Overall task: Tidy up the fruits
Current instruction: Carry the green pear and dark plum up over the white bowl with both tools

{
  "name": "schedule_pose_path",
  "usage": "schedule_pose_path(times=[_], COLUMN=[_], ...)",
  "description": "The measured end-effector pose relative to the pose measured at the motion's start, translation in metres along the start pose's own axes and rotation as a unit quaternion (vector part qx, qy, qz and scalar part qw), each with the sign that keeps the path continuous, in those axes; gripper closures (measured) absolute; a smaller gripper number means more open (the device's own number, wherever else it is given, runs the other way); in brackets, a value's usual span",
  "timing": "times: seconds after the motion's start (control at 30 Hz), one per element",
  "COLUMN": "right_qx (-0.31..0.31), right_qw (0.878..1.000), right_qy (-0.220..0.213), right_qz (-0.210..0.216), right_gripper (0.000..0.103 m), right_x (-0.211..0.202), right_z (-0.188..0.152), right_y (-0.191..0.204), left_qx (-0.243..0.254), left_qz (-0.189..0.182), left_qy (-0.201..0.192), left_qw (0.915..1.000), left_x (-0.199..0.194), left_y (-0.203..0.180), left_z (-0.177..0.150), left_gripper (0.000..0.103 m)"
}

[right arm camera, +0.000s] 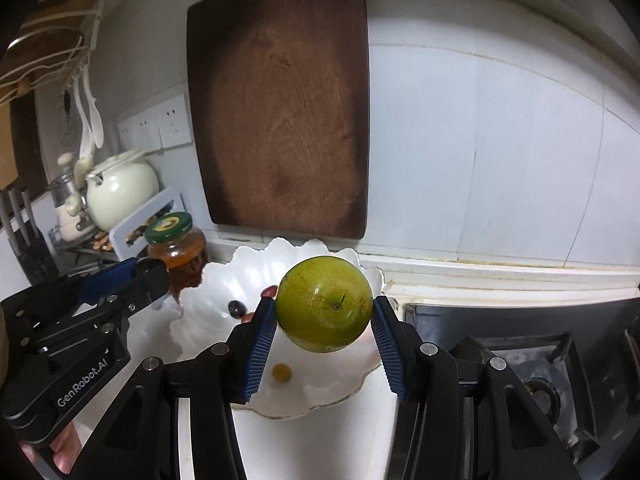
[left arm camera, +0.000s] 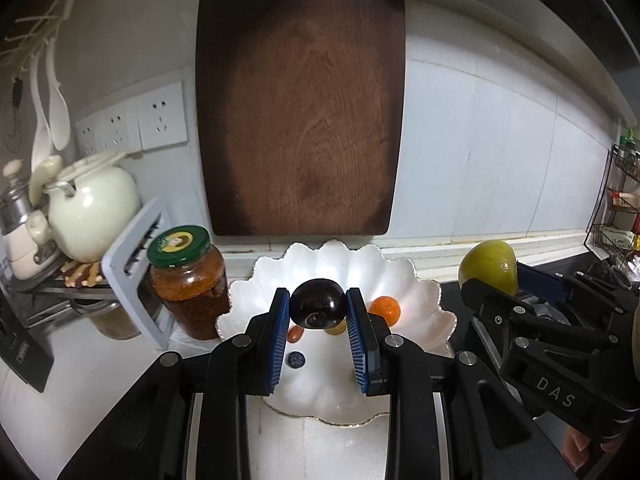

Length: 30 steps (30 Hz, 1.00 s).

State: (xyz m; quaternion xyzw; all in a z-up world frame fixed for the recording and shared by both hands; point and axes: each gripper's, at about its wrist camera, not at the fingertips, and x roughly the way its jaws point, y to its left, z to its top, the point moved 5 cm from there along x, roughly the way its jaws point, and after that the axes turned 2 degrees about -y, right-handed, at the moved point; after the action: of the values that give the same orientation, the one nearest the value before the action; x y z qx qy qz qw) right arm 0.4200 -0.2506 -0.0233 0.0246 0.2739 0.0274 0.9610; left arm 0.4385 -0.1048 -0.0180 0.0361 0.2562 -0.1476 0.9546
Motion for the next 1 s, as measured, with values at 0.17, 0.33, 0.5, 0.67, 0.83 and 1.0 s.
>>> schedule_pose_path(times=[0.17, 0.33, 0.5, 0.67, 0.83, 1.0], right_qx=[-0.001, -0.003, -0.007, -0.014, -0.019, -0.020], right_qw=[1.000, 0.999, 0.997, 0.995, 0.992, 0.988], right_qy=[0.023, 0.049, 0.074, 0.100, 0.128, 0.155], right_qz=[-0.002, -0.004, -0.008, -0.008, -0.004, -0.003], right_gripper=[0.053, 0.053, 0.053, 0.053, 0.053, 0.053], right_x=[0.021, 0.046, 0.066, 0.087, 0.106, 0.124], right_z=[-0.002, -0.008, -0.015, -0.025, -0.034, -0.044], right_y=[-0.003, -0.006, -0.008, -0.009, -0.010, -0.013], left_qx=[-0.005, -0.011, -0.009, -0.003, 0.003, 0.012], left_qz=[-0.007, -0.010, -0.008, -0.003, 0.005, 0.005], left_qy=[0.029, 0.058, 0.082, 0.103, 0.128, 0.153], left_qw=[0.9996, 0.9982, 0.9965, 0.9947, 0.9917, 0.9882], left_x=[0.025, 0.050, 0.074, 0.094, 0.114, 0.129], left_y=[0.002, 0.007, 0.010, 0.014, 0.016, 0.015], left_z=[-0.003, -0.009, -0.015, -0.022, -0.034, -0.044], left_gripper=[0.074, 0.074, 0.074, 0.074, 0.074, 0.074])
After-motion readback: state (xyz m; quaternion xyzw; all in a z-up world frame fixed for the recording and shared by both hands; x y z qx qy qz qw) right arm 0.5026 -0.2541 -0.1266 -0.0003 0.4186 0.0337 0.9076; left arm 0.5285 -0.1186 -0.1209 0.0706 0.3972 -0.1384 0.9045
